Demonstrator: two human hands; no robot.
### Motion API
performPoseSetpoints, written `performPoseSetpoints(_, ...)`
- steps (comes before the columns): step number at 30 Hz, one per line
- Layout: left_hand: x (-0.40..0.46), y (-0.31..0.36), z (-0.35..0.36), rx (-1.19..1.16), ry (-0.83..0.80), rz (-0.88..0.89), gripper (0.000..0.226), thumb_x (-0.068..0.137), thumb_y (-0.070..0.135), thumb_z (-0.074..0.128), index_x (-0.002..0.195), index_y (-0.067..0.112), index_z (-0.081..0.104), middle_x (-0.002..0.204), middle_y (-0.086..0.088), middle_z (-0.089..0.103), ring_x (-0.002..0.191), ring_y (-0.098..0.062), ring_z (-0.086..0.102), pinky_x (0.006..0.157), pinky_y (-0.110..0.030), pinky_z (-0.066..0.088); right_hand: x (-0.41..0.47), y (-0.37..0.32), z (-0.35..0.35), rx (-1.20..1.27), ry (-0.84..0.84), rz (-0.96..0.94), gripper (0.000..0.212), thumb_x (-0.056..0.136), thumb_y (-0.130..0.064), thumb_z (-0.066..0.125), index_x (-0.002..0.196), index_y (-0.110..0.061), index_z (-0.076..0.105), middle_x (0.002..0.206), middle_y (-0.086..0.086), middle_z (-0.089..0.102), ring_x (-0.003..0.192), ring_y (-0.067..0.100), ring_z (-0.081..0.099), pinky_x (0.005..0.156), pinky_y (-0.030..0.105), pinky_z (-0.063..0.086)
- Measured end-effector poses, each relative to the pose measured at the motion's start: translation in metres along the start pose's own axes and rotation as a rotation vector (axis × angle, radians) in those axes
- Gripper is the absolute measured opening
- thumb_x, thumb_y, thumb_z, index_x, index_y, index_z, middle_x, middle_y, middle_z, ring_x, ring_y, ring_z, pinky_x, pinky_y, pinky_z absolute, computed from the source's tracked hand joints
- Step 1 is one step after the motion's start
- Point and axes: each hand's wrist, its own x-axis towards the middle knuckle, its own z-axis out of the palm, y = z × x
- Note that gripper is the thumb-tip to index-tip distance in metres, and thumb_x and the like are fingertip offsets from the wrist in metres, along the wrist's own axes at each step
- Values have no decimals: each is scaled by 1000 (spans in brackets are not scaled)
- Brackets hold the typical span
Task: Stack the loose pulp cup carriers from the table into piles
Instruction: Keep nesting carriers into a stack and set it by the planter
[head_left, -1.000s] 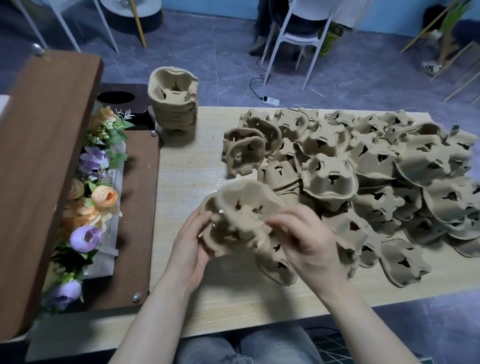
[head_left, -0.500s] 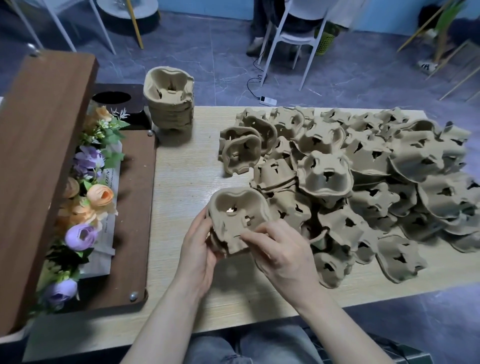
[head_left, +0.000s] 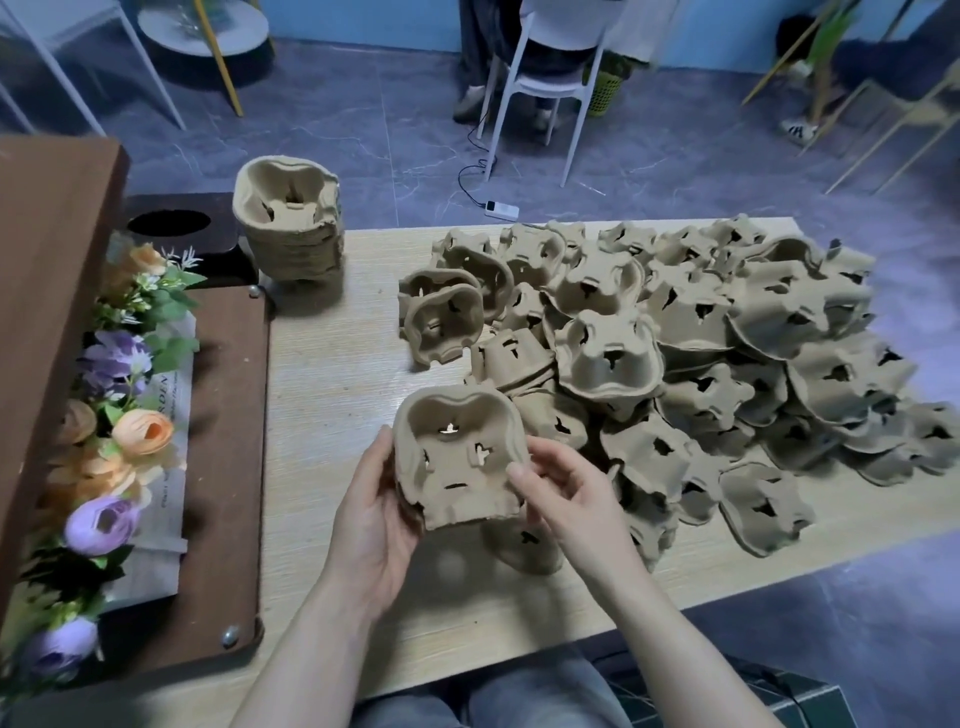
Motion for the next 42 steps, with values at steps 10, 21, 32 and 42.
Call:
performPoseSetpoints(10, 11, -2, 13, 21, -36, 43, 32, 77, 19, 61, 108, 17, 69, 95, -1, 76, 79, -10, 72, 71, -36, 58, 39, -36, -56, -363, 367, -350, 24, 90, -17, 68, 111, -27, 64, 110, -5, 63, 75, -3, 54, 71, 17, 48)
performPoseSetpoints(21, 24, 1, 25, -11, -36, 20, 32, 76, 19, 62, 107, 15, 69, 92, -2, 75, 77, -11, 72, 67, -37, 61, 103, -69, -93, -893, 252, -211, 56, 82, -43, 73, 133, -29, 54, 118, -2, 62, 105, 17, 59, 90, 39, 49)
performPoseSetpoints(32, 29, 7, 27, 8, 13, 10, 23, 76, 20, 62, 98, 18, 68, 81, 1, 74, 67, -10, 70, 72, -35, 50, 55, -83, -64, -159, 191, -456, 83, 78, 6, 74, 142, -34, 40, 87, -7, 47, 70, 1, 44, 70, 12, 43)
performPoseSetpoints(42, 13, 3, 26, 99, 62, 53, 30, 95, 12, 57, 123, 21, 66, 107, -9, 75, 85, -18, 73, 56, -32, 58, 35, -46, -16, -354, -1, -429, 71, 83, -52, 68, 146, -40, 38, 66, 11, 57, 64, 25, 56, 74, 33, 48)
